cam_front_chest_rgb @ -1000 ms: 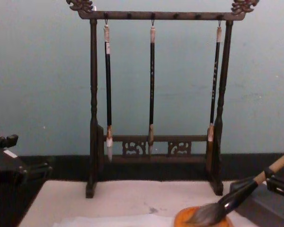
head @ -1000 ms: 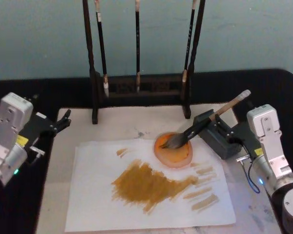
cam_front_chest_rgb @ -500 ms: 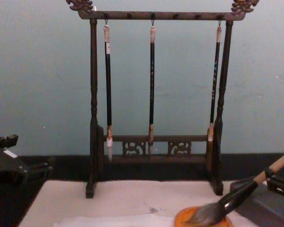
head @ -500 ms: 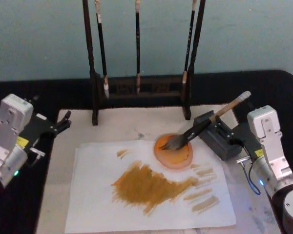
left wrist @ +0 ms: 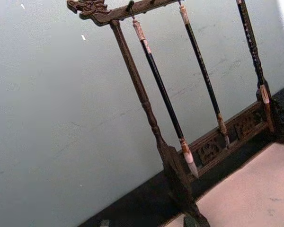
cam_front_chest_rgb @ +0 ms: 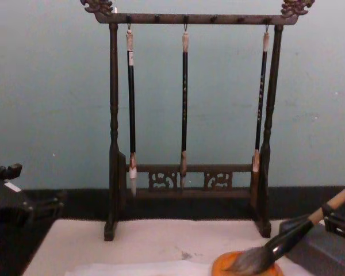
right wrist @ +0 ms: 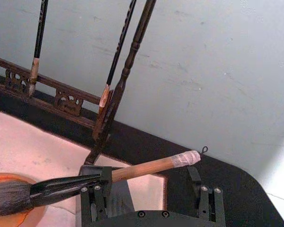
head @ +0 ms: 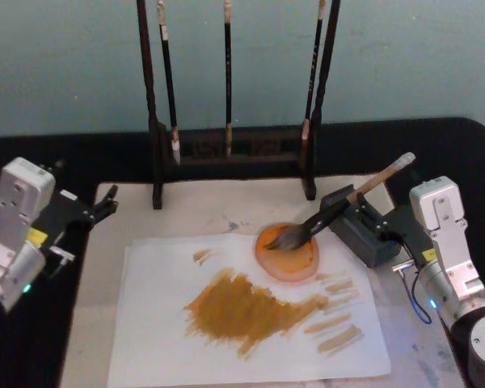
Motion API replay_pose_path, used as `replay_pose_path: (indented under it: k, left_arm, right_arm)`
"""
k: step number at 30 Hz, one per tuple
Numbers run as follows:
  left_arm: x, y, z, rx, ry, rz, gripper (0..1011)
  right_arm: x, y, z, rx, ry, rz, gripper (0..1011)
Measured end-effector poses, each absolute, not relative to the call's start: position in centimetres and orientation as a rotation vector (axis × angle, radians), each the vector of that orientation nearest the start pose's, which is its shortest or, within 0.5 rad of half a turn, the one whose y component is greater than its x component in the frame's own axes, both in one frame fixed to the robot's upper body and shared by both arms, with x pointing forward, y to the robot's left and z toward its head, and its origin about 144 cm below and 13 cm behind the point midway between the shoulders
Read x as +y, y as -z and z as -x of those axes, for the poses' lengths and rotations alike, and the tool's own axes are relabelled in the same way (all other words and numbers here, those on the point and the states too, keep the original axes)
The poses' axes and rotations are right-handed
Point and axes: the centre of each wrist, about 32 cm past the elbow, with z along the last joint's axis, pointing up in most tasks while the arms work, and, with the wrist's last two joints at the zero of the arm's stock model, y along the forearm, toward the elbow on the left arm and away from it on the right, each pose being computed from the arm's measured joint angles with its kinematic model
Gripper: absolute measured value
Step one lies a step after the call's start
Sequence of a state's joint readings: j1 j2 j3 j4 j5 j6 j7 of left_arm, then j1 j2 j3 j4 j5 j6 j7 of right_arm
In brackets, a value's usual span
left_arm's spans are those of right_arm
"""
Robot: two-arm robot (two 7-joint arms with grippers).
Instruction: Pick up the brush from the inkstone, write on the paper, then place the brush back to its original position.
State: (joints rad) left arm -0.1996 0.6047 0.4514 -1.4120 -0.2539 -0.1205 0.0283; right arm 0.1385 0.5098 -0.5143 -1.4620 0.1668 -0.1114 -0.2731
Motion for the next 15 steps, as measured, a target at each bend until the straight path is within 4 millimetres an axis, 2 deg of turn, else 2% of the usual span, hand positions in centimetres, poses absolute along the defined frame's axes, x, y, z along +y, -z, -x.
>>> replay_pose_path:
  k: [15]
  left_arm:
    - [30.97,-113.98,-48.86,-0.285,-1.248,-0.304,1010]
  right_arm:
    - [-24.99,-111.56,-46.26,-0.295,1.377,0.264,1000]
